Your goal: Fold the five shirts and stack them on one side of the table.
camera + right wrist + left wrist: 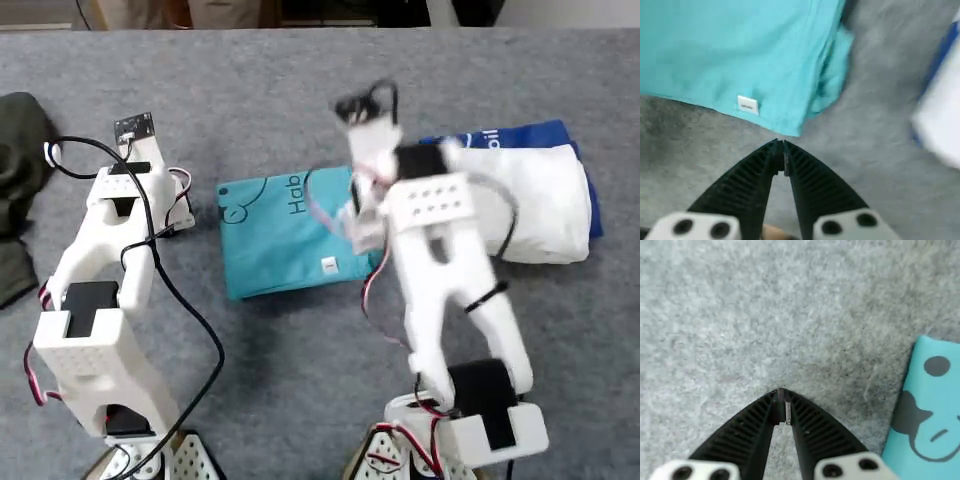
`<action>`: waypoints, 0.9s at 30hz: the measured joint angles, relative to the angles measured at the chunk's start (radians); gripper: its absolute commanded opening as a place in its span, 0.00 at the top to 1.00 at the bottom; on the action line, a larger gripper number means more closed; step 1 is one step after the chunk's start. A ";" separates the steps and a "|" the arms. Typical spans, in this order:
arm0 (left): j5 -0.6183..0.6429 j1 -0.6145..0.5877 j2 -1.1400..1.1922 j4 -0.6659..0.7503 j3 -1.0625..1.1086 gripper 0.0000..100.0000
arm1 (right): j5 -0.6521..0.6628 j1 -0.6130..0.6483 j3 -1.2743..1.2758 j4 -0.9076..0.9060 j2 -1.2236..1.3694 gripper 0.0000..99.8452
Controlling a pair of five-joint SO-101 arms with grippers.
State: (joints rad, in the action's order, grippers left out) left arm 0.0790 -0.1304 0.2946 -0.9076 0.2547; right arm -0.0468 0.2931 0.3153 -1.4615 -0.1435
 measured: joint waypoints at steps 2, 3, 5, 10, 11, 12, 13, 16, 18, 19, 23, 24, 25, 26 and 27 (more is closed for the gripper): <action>0.000 0.000 0.000 0.000 0.000 0.98 | -0.132 0.026 0.103 0.120 0.000 0.90; 0.000 0.000 0.000 0.000 0.000 0.98 | -0.192 0.032 0.133 0.169 0.000 0.84; 0.000 0.000 0.000 0.000 0.000 0.98 | -0.288 0.054 0.164 0.238 0.000 0.68; 0.000 0.002 0.000 0.002 0.000 0.98 | -0.486 0.098 0.190 0.310 -0.006 0.47; 0.000 0.002 0.000 0.002 0.000 0.98 | -0.509 0.107 0.199 0.330 -0.006 0.48; 0.000 0.002 0.000 0.002 0.000 0.98 | -0.523 0.115 0.209 0.348 -0.006 0.49; 0.000 0.002 0.000 0.002 0.000 0.98 | -0.532 0.121 0.216 0.367 -0.008 0.51; 0.000 0.002 0.000 0.002 0.000 0.98 | -0.545 0.129 0.236 0.413 0.032 0.56; 0.000 0.002 0.000 0.002 0.000 0.98 | -0.545 0.124 0.236 0.454 0.084 0.59; 0.000 0.002 0.000 0.002 0.000 0.98 | -0.546 0.124 0.236 0.474 0.114 0.60; 0.000 0.002 0.000 0.002 0.000 0.98 | -0.548 0.124 0.236 0.589 0.245 0.66; 0.000 0.002 0.000 0.002 0.000 0.98 | -0.548 0.120 0.236 0.618 0.276 0.70; 0.000 0.002 0.000 0.002 0.000 0.98 | -0.548 0.109 0.233 0.640 0.298 0.74; 0.000 0.002 0.000 0.002 0.000 0.98 | -0.548 0.098 0.229 0.647 0.310 0.80; 0.000 0.002 0.000 0.002 0.000 0.98 | -0.548 0.087 0.218 0.647 0.316 0.87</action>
State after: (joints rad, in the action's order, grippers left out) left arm 0.0790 -0.1289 0.2946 -0.9060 0.2547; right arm -0.5946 0.3805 0.5332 -0.8140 0.1726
